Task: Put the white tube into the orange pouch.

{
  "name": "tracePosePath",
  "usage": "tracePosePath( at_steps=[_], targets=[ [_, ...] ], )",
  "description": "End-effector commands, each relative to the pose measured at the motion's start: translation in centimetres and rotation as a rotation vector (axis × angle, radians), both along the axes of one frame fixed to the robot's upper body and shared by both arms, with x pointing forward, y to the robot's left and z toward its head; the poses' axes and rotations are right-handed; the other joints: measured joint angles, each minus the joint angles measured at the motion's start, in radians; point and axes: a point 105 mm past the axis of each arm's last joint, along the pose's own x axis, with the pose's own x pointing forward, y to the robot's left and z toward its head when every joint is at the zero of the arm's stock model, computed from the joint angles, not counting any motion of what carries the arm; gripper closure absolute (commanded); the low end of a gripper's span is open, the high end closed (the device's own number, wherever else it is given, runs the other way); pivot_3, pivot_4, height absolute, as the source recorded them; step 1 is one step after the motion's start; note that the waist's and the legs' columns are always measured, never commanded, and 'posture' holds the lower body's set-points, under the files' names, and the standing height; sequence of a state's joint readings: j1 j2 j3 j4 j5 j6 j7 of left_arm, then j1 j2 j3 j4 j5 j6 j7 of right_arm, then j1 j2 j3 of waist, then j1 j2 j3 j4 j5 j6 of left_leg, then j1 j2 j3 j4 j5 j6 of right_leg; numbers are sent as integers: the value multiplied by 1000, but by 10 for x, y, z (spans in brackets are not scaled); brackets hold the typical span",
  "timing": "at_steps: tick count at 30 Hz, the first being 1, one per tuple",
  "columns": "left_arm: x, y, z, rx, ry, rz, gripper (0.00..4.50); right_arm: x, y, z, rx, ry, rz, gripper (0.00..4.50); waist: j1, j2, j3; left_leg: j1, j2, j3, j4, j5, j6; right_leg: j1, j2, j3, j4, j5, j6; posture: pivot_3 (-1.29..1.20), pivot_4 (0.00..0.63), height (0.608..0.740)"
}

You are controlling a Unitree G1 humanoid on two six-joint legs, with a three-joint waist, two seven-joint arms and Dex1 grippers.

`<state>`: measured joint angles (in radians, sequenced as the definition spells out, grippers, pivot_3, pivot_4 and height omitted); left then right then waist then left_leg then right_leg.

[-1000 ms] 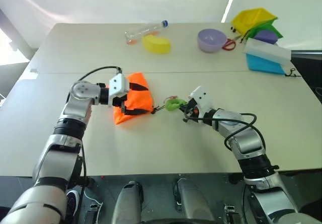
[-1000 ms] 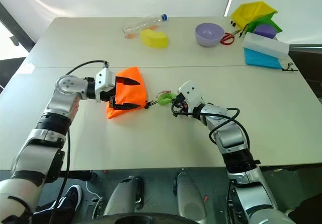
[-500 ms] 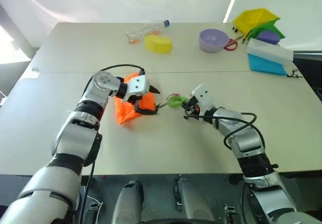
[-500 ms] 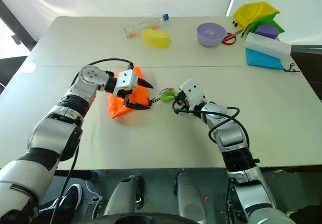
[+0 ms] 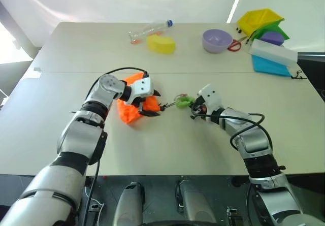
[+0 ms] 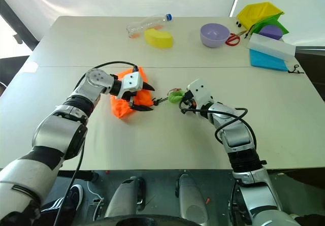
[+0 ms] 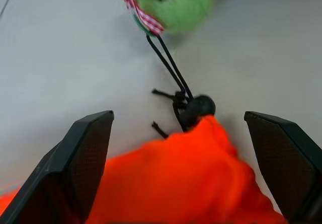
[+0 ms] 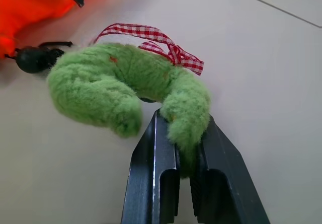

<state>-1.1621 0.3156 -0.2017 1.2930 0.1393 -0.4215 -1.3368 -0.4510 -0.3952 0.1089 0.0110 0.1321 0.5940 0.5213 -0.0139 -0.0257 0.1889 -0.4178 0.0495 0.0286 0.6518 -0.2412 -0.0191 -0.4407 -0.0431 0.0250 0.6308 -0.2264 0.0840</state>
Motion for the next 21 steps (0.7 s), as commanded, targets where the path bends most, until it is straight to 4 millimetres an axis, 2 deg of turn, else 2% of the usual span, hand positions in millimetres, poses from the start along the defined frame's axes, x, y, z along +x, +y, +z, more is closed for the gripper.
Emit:
tracePosePath(
  at_steps=[1, 11, 19, 21],
  targets=[
    [3, -5, 15, 3, -50, -22, 50, 4, -1, 14, -3, -50, 1, 4500, 0, 0, 0, 0, 0, 0, 0, 0, 0, 0, 0, 0, 0, 0, 0, 0, 150, 740],
    [4, -7, 4, 40, 11, 17, 50, 3, 1, 14, -13, -57, -4, 4500, -1, 0, 0, 0, 0, -1, 0, 0, 0, 0, 0, 0, 1, 0, 0, 0, 150, 740],
    [6, -6, -4, 63, 156, 111, 50, 4, -4, 15, -20, -62, -27, 4500, -1, 0, 0, 1, 0, -1, 0, 0, 0, 0, 0, 0, 1, 0, 0, 0, 150, 740],
    [8, -4, -7, 91, 138, 130, 50, 3, -3, 15, -19, -63, -24, 4500, -3, 0, 0, 1, 0, -1, 1, 0, 0, 0, 0, 0, 2, 0, 0, 0, 150, 740]
  ],
)
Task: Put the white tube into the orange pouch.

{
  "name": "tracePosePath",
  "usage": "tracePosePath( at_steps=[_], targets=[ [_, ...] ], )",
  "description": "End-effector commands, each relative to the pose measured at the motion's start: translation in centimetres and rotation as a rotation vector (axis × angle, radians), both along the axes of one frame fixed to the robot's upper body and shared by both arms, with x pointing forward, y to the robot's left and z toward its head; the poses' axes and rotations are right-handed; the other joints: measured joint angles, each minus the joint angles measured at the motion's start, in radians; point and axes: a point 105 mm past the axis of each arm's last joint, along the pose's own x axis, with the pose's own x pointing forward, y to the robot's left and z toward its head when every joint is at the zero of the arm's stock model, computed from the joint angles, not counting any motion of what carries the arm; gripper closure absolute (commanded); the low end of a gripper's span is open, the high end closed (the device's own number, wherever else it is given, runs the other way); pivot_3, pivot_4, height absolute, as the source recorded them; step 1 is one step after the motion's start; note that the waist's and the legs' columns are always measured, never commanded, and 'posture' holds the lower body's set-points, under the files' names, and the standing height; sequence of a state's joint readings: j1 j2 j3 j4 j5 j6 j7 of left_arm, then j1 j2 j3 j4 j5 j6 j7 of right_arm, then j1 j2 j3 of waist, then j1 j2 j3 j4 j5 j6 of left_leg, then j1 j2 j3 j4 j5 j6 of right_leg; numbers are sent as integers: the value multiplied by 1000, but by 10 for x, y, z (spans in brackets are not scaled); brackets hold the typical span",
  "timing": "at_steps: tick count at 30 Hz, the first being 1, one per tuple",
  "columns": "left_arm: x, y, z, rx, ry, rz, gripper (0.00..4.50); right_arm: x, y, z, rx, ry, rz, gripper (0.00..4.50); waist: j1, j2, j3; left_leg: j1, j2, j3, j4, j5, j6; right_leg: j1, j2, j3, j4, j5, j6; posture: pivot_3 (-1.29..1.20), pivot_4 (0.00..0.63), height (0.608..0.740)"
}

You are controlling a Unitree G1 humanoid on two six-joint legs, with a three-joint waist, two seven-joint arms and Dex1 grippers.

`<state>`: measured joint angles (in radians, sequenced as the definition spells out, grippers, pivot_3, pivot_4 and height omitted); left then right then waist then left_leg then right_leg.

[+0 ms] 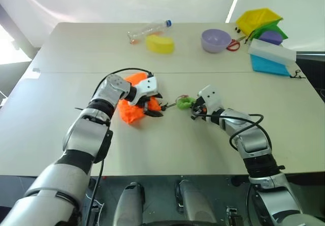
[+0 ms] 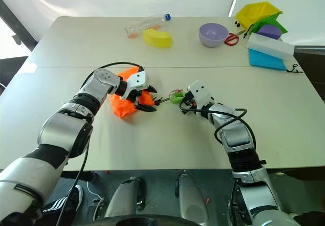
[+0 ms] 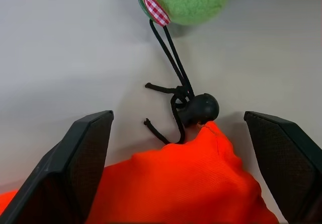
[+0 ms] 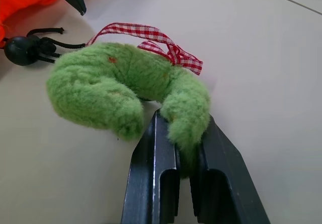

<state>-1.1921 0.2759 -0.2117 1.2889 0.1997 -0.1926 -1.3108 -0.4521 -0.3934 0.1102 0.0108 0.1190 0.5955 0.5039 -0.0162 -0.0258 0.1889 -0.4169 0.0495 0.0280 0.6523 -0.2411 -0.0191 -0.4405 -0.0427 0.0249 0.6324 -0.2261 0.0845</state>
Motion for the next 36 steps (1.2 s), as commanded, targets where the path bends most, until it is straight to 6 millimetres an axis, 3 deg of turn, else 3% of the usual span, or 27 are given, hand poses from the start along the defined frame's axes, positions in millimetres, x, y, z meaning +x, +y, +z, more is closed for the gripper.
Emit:
tracePosePath(
  at_steps=[1, 7, 12, 16, 20, 25, 30, 36],
  targets=[
    [5, 3, 3, 31, -16, 38, 50, 2, -1, 14, -5, -56, -3, 4500, -2, 0, 0, 0, 0, 0, 0, 0, 0, 0, 0, 0, 0, 0, 0, 0, 150, 740],
    [8, 1, -1, 14, -31, 84, 50, 3, 1, 15, -9, -60, 3, 4500, -1, 0, 0, 1, 0, 0, 0, 0, 0, 0, 0, 0, 1, 0, 0, 0, 150, 740],
    [16, -12, 11, -125, -49, 183, 50, 3, 4, 15, -8, -62, 12, 4500, 1, 0, 0, 1, 0, -1, 3, 0, 0, 1, 0, 0, 3, 0, 0, 0, 150, 740],
    [11, -20, 23, -204, -56, 155, 50, 3, 5, 15, -2, -60, 14, 4500, 1, 0, 0, 0, 0, -1, 5, 0, 0, 1, 0, 0, 4, 0, 0, 0, 150, 740],
    [5, -16, 20, -177, -68, 118, 50, 4, 5, 13, -19, -58, 19, 4500, -1, 0, 0, 0, 0, -1, 6, 0, 0, 1, 0, 0, 4, 0, 0, 0, 150, 740],
    [3, -20, 43, -217, -115, 131, 50, 5, 6, 14, -16, -60, 22, 4500, 0, 0, 0, 0, 0, -1, 6, 0, 0, 1, 0, 0, 4, 0, 0, 0, 150, 740],
    [1, -12, 29, -81, -201, 232, 50, 5, 8, 14, -14, -61, 24, 4500, -2, 0, 0, 0, 0, -1, 8, 0, 0, 2, 0, 0, 4, 0, 0, 0, 150, 740],
    [-7, -9, 17, -161, -151, 385, 50, 5, 8, 12, -20, -60, 29, 4500, 0, 0, 0, 0, 0, -1, 10, 0, 0, 1, 0, 0, 9, 1, 1, 0, 150, 740]
  ],
)
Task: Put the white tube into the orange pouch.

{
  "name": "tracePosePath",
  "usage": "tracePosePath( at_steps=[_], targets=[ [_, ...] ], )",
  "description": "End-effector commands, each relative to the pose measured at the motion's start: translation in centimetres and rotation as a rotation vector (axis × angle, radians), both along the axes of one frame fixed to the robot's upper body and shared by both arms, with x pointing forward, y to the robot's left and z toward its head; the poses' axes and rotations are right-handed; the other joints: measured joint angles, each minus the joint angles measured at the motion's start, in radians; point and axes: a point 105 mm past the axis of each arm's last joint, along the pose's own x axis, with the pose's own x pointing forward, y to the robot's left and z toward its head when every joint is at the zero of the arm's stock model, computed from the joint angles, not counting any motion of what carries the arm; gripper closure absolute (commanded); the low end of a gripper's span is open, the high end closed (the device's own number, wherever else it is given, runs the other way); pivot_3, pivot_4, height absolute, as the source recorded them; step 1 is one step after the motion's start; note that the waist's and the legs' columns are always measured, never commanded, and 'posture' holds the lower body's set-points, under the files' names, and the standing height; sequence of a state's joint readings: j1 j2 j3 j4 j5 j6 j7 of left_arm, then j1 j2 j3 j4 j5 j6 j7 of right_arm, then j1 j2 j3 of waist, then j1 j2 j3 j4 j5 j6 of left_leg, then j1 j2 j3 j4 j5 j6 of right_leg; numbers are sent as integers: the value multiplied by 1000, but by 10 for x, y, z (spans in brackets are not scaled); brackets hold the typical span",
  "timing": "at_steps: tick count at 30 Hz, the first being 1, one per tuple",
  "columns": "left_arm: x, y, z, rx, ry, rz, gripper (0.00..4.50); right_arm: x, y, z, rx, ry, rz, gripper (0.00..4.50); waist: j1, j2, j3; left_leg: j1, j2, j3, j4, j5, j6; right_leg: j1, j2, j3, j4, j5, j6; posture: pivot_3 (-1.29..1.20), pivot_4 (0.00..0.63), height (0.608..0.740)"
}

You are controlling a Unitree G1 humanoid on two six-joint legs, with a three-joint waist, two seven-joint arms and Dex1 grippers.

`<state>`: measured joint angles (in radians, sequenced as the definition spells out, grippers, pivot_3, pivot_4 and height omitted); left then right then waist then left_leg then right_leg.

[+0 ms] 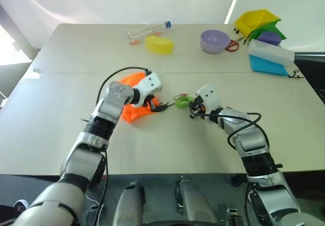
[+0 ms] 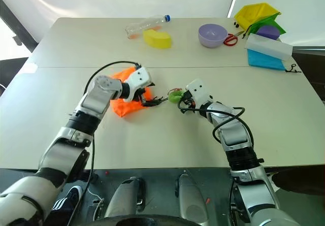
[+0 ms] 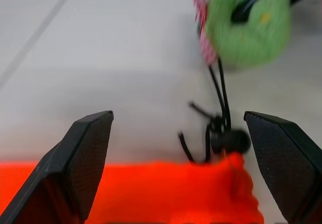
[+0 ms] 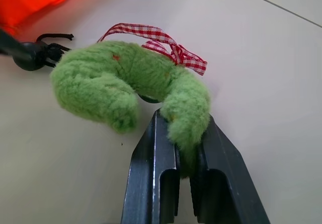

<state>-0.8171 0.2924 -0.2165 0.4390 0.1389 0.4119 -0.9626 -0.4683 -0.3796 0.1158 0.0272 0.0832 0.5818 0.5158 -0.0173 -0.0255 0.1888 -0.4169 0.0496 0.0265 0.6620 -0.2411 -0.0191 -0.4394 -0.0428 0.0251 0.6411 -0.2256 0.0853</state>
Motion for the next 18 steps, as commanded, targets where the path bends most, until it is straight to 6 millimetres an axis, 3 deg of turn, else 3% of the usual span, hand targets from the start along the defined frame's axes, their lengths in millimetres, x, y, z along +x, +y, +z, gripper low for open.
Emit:
tracePosePath(
  at_steps=[1, 10, 18],
  targets=[
    [-4, -7, 13, -57, -69, 27, 50, 2, 5, 11, 1, -47, 21, 4500, 1, 0, 0, 0, 0, 0, 1, 0, 0, 0, 0, 0, 1, 0, 0, 0, 150, 740],
    [-13, -12, 14, -114, -24, 96, 50, 3, 7, 12, -5, -51, 26, 4500, -1, 0, 0, 5, 0, 0, 2, 0, 0, 3, 0, 1, 5, -1, -2, 0, 150, 740],
    [-31, -13, 11, -54, -17, 74, 50, 2, -1, 15, -11, -55, 16, 4500, -3, 0, 0, 6, 0, 0, 2, 0, 0, 4, 0, 1, 4, -2, -4, 0, 150, 740]
  ],
)
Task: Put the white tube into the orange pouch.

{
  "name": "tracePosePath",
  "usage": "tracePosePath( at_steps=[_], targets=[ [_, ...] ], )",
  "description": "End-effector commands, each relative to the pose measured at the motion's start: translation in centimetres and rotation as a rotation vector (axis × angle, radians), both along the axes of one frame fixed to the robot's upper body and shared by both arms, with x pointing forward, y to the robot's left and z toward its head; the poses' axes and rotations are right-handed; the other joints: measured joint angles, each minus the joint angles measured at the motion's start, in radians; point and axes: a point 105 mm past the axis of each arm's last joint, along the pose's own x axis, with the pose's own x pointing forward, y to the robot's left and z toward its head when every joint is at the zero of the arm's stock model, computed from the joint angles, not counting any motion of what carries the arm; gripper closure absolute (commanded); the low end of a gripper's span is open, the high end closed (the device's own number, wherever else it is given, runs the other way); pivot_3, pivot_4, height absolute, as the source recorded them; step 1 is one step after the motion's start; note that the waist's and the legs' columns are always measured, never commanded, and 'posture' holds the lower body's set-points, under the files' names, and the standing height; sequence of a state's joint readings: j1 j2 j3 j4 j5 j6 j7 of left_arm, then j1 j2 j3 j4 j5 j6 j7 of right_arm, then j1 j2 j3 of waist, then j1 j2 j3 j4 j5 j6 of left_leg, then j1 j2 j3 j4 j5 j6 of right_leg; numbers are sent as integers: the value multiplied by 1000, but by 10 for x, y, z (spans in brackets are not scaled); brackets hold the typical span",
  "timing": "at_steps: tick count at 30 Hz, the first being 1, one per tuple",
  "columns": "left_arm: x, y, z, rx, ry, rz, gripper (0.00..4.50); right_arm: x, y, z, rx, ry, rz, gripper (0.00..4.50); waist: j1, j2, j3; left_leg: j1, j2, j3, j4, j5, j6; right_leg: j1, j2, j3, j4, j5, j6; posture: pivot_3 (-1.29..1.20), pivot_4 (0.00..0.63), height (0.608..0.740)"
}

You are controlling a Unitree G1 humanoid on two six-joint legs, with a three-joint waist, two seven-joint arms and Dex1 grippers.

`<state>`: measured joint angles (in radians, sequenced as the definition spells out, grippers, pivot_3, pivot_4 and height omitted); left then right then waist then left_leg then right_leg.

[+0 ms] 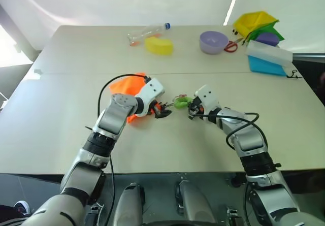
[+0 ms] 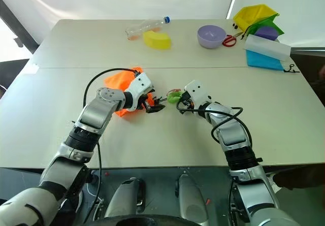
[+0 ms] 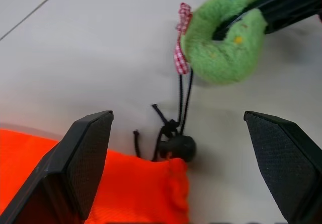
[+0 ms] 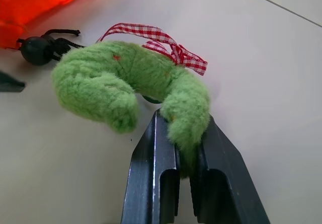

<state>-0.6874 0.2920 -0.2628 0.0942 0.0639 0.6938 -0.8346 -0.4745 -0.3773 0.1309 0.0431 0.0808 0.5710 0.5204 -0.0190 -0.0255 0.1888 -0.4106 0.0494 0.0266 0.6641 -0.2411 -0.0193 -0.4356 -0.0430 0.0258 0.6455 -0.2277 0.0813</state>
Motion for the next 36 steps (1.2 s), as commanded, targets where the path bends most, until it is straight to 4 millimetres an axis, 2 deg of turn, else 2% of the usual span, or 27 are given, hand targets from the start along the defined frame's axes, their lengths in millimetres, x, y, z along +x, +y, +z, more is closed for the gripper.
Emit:
tracePosePath(
  at_steps=[1, 6, 15, 29, 36],
  targets=[
    [-6, -1, 10, -9, -45, 2, 50, 1, -5, 18, -6, -59, 3, 4500, 0, 0, 0, 0, 0, 0, 0, 0, 0, 0, 0, 0, 0, 0, 0, 0, 150, 740],
    [-9, 4, 4, 1, -70, 40, 50, 0, -4, 19, -10, -58, 15, 4500, 1, 0, 0, 1, 0, 0, 0, 0, 0, 0, 0, 0, 0, 0, -1, 0, 150, 740],
    [-18, -10, -4, -62, 15, 21, 50, 1, -7, 20, -33, -63, 6, 4500, 1, 0, 0, 1, 0, 0, 0, 0, 0, 1, 0, 0, 0, -1, -1, 0, 150, 740],
    [-9, -5, -7, -46, -13, 99, 50, -3, -9, 19, -38, -62, 4, 4500, 2, 0, 0, 1, 0, 0, 0, 0, 0, 1, -1, 0, -2, -1, -1, 0, 150, 740],
    [-13, -12, -13, -30, 37, 61, 50, -4, -9, 19, -42, -61, 6, 4500, 1, 0, 0, 1, 0, 0, 0, 0, 0, 1, -1, 0, -2, -1, -1, 0, 150, 740]
  ],
)
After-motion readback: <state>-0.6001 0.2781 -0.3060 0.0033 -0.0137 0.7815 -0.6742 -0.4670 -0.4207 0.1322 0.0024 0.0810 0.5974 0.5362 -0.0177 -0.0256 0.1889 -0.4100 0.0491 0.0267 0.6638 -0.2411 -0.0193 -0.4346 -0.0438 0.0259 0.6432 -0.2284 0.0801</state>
